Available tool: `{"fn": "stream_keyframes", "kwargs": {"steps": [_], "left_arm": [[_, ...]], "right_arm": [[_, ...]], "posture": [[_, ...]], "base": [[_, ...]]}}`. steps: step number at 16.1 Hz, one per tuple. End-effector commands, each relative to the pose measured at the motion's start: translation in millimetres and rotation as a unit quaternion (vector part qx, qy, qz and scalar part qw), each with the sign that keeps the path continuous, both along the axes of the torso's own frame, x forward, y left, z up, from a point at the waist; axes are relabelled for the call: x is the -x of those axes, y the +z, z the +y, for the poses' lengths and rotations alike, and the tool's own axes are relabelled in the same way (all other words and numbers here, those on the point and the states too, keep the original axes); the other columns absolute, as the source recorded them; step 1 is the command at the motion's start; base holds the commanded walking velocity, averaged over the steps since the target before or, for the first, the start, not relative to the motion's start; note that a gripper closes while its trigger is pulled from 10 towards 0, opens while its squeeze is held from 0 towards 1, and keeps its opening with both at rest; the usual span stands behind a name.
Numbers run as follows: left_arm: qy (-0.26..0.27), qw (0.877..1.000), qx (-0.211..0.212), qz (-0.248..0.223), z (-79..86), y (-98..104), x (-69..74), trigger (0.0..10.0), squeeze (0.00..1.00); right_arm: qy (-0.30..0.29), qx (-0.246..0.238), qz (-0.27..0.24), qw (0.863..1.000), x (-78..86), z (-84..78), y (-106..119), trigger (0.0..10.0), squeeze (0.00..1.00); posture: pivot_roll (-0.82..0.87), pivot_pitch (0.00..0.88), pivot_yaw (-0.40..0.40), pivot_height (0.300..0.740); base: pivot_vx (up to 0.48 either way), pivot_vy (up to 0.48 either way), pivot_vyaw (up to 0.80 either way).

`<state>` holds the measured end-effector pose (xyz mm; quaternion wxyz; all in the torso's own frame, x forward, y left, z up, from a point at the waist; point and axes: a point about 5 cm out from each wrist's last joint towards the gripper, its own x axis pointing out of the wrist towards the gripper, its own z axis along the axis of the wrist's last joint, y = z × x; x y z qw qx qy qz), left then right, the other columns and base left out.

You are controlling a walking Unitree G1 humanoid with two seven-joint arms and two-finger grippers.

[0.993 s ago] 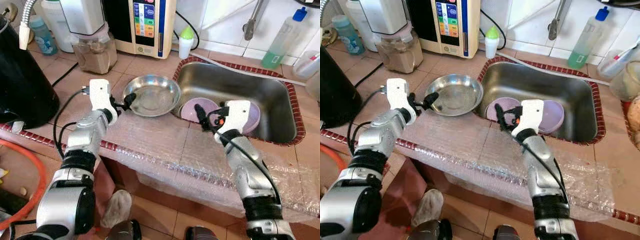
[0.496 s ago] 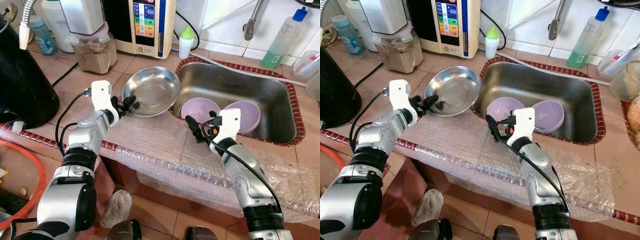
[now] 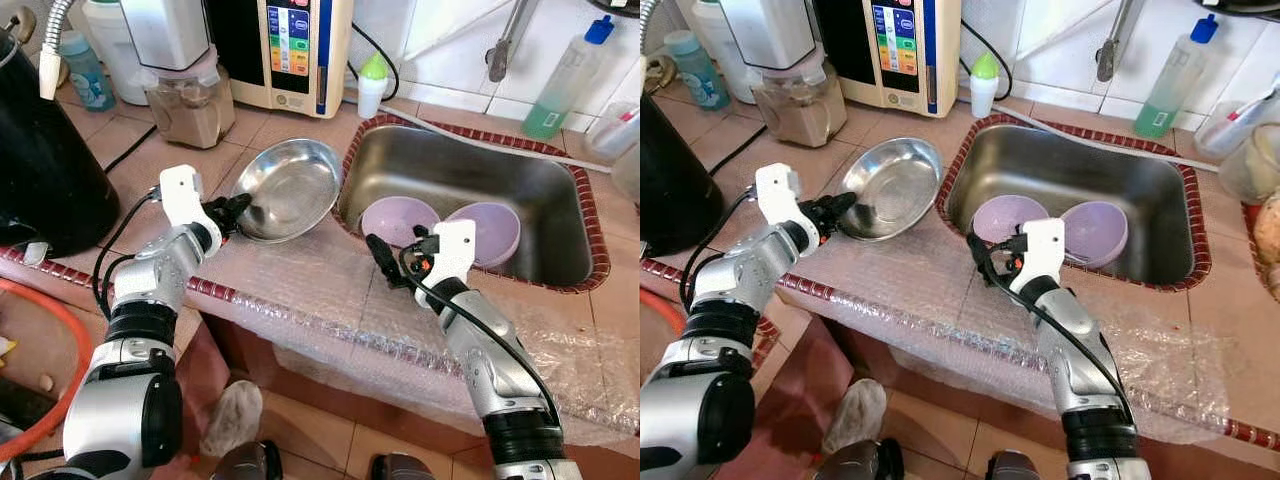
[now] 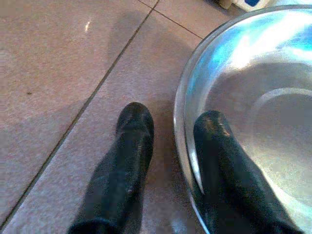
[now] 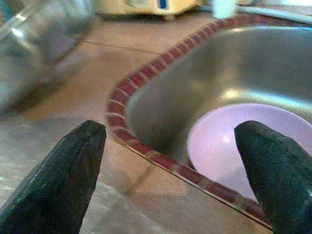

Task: Kitchen organization

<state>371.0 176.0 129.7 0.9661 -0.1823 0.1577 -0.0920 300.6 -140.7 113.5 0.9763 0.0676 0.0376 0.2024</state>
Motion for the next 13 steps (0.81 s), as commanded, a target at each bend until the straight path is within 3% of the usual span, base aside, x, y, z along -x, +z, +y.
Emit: {"fn": "stream_keyframes", "kwargs": {"steps": [1, 8, 10, 12, 13], "left_arm": [[0.014, 1.000, -0.001, 0.018, 8.2, -7.5, 4.7, 0.0, 0.00], [0.040, 0.999, -0.003, -0.002, 12.4, 0.4, 0.3, 0.0, 0.00], [0.053, 0.998, -0.010, -0.023, 12.3, 5.5, -1.9, 0.0, 0.00], [0.055, 0.996, -0.012, -0.076, 7.0, 20.1, -6.8, 0.0, 0.00], [0.055, 0.994, -0.012, -0.097, 3.9, 25.0, -7.6, 0.0, 0.00]], "right_arm": [[0.024, -0.008, -0.017, 1.000, -0.1, 4.2, 7.8, 10.0, 0.00], [0.155, 0.006, -0.012, 0.988, 13.1, 17.1, 8.4, 10.0, 0.00], [0.161, 0.005, -0.015, 0.987, 12.6, 18.1, 10.5, 10.0, 0.00], [0.137, -0.048, -0.018, 0.989, 4.3, 14.0, 19.1, 10.0, 0.00], [0.134, -0.052, -0.018, 0.989, 2.4, 12.8, 20.3, 10.0, 0.00]], "posture": [[-0.11, 0.000, 0.020, 0.740], [-0.12, 0.000, 0.020, 0.740], [-0.13, 0.000, 0.021, 0.740], [-0.13, 0.000, 0.016, 0.740], [-0.13, 0.000, 0.014, 0.740]], "base": [[0.000, 0.000, 0.00], [0.000, 0.000, 0.00], [0.000, 0.000, 0.00], [0.000, 0.000, 0.00], [0.000, 0.000, 0.00]]}}
